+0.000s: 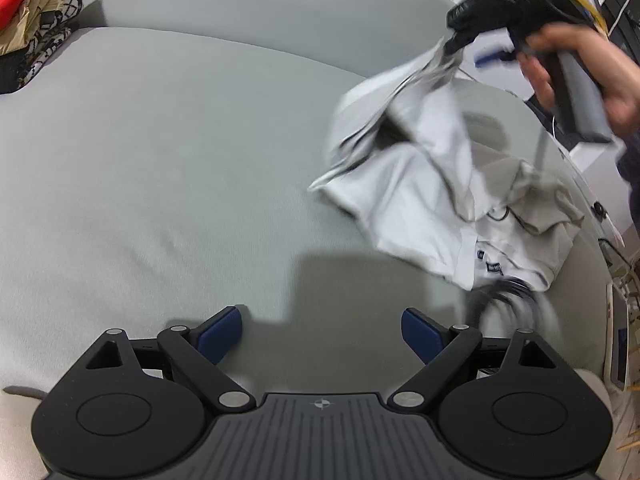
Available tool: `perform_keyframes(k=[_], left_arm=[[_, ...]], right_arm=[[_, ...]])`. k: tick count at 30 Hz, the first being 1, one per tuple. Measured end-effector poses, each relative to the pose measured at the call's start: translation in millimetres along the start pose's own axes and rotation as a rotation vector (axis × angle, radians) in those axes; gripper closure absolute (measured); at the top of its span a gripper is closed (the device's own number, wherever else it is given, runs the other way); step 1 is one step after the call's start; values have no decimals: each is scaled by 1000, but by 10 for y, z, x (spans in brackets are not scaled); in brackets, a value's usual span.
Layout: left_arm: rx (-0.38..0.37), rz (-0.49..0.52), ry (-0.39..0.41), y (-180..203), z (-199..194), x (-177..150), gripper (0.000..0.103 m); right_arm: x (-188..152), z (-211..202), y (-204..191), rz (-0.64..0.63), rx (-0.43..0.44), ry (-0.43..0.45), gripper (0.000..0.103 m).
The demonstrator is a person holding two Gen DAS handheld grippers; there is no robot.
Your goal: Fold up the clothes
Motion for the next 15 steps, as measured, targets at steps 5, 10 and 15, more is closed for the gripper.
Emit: perform_keyframes(k=[5, 10, 15], left_arm=[[-152, -262, 9, -104, 180, 182, 32], [-243, -569, 53, -317, 426, 422, 41], [-306, -598, 39, -251, 708, 573, 49]], right_arm=[[-572, -412, 248, 83, 171, -81, 50], [-1064, -1112, 816, 312, 305, -20, 48], [-1547, -1443, 1248, 458, 336, -2, 48]])
Point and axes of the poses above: each gripper's, at about its wrist camera, not at the fingertips, and z roughly the way its jaws point, y to its right, x to its top, the point moved 9 cm from there along z, roughly the way its jaws point, and after that the axes turned 7 degrees about -z, right-handed, at the moved point
